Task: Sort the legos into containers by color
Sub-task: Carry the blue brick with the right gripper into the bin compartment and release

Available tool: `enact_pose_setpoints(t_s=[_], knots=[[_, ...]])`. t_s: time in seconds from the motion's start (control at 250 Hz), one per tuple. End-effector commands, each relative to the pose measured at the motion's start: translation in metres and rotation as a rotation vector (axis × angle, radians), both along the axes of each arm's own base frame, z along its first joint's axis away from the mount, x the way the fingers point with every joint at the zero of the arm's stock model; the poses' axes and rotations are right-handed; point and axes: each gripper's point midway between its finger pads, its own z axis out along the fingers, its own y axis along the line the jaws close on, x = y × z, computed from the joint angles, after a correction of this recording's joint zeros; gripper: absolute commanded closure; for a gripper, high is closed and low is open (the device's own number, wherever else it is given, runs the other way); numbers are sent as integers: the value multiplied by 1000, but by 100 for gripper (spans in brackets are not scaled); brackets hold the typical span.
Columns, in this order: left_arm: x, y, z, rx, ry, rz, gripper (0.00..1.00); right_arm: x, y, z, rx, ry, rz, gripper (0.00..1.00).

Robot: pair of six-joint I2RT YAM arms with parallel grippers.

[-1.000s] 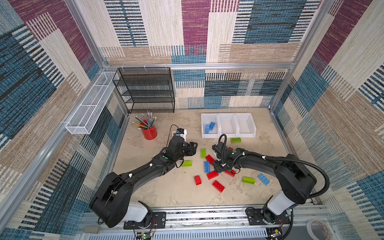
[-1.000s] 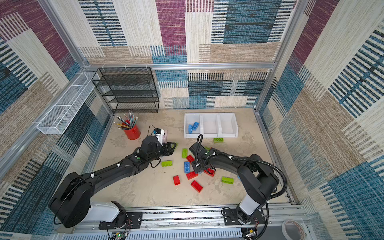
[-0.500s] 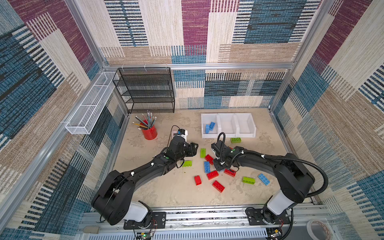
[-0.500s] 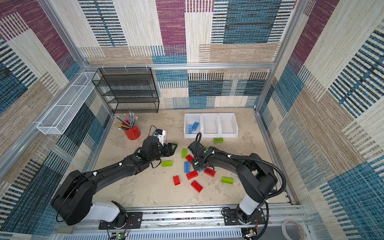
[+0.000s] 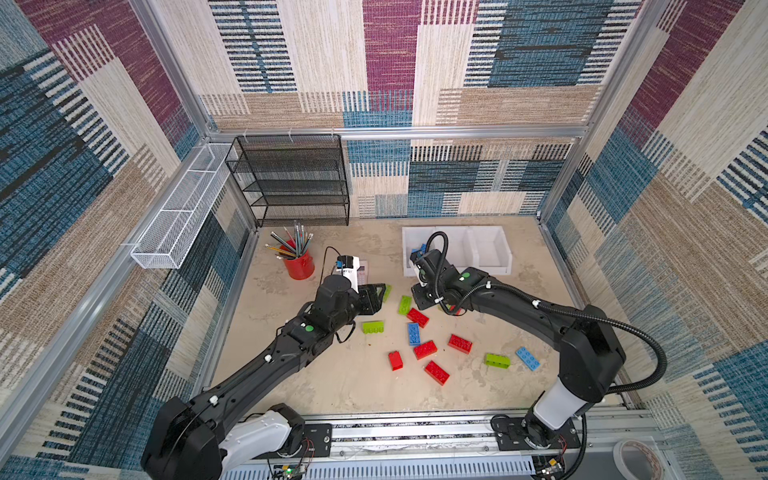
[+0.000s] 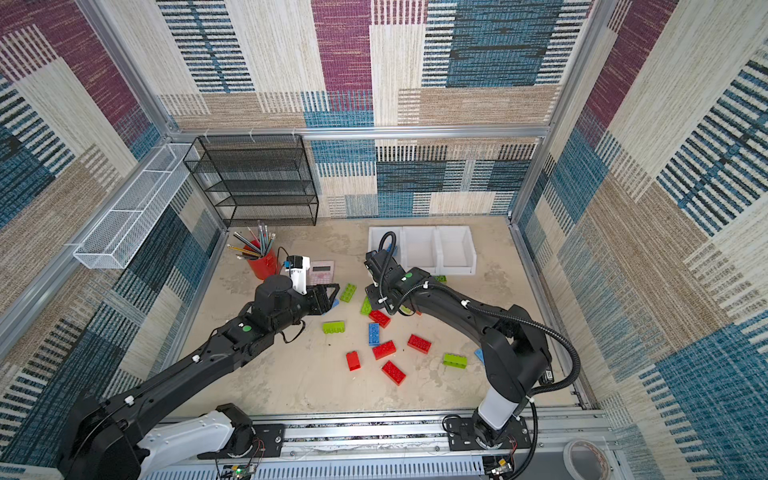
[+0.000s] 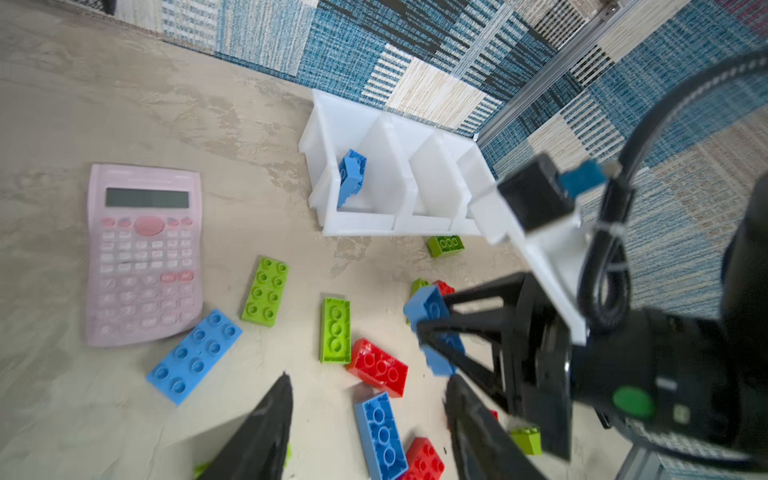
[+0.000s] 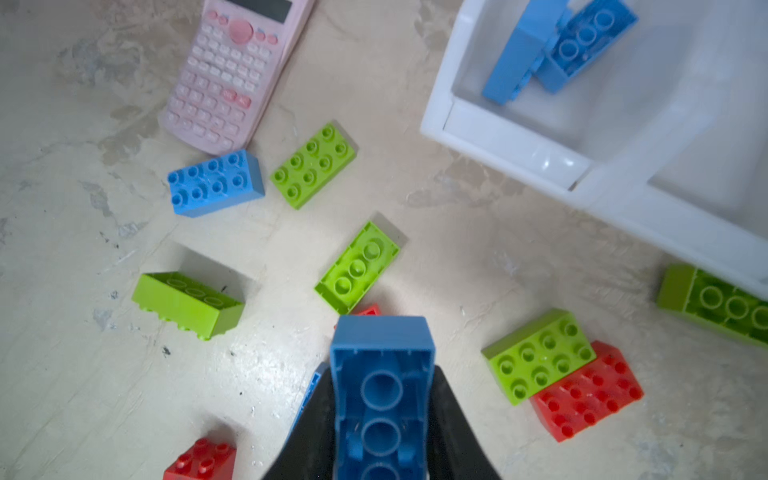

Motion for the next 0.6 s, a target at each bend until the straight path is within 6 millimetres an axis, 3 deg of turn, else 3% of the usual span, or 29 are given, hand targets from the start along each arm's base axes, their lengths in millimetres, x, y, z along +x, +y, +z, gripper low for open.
enact_pose_setpoints(t_s=[0.0,0.132,0.236,0.26,0.28,0.596], knots=[[-20,17,-27,69,70,8,40,34,4,21,11,-98,-13,71],[-37,33,-53,134,130,24,40,74,2,41,58,-150,-43,71],[-47,41,-61,154,151,24,40,108,-4,48,85,-176,-74,70],[-49,42,-62,156,154,24,40,113,-7,42,81,-171,-80,69],[-50,42,-63,155,154,23,40,121,-6,50,95,-189,-83,69],[-53,42,-68,156,162,11,40,191,-19,35,87,-219,-144,67]])
